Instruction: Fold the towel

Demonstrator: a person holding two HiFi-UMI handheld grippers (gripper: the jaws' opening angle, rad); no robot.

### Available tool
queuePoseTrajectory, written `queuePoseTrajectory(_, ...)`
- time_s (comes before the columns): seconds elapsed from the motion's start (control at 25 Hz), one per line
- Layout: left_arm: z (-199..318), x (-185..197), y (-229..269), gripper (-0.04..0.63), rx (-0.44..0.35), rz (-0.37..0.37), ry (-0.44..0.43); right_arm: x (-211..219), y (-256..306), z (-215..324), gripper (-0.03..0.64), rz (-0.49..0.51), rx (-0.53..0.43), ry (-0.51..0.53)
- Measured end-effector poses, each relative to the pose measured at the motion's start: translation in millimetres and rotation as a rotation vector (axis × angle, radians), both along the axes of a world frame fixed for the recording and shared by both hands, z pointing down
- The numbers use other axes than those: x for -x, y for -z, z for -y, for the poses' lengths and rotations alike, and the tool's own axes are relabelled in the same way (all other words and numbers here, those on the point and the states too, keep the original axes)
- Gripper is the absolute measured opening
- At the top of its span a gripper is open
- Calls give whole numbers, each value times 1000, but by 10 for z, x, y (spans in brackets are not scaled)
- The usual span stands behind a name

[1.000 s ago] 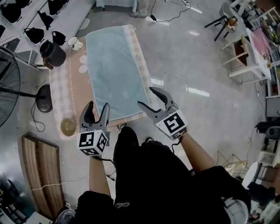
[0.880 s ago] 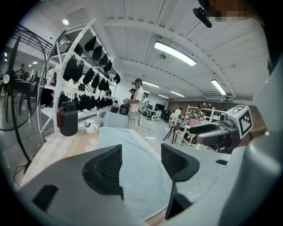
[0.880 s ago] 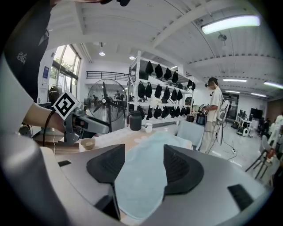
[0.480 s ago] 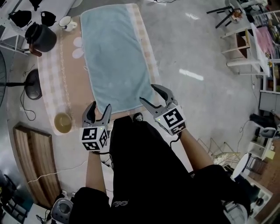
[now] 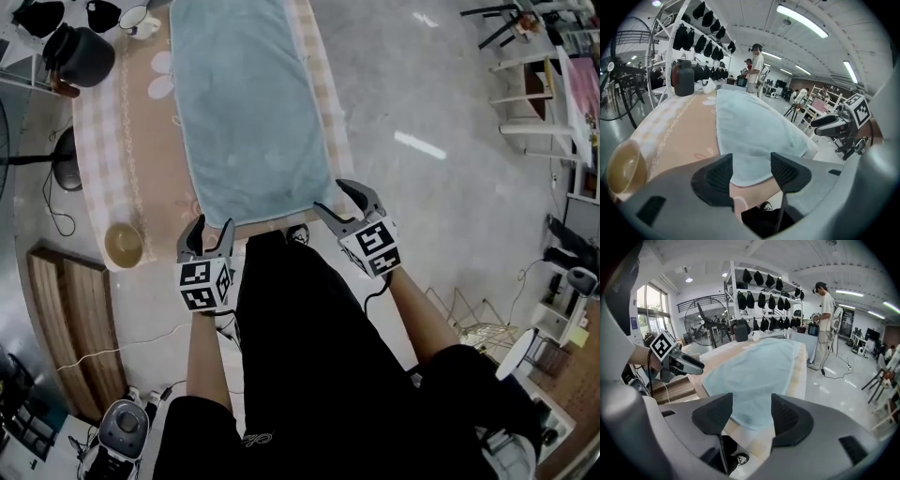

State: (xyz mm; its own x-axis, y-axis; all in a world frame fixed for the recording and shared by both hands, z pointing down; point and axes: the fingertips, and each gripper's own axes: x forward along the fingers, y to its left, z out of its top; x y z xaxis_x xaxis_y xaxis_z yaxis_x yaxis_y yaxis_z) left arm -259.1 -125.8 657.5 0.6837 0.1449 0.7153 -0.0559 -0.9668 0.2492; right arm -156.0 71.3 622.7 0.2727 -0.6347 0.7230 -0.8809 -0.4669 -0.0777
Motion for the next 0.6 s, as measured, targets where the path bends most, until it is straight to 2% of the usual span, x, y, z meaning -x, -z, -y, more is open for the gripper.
queuePoseTrajectory(0.4, 31, 67, -342, 259, -71, 95, 44, 45, -555, -156, 250, 70, 65, -7)
queuePoseTrajectory(0.6, 38, 55, -459, 259, -89, 137, 16, -9, -674, -196, 250, 84, 87, -23)
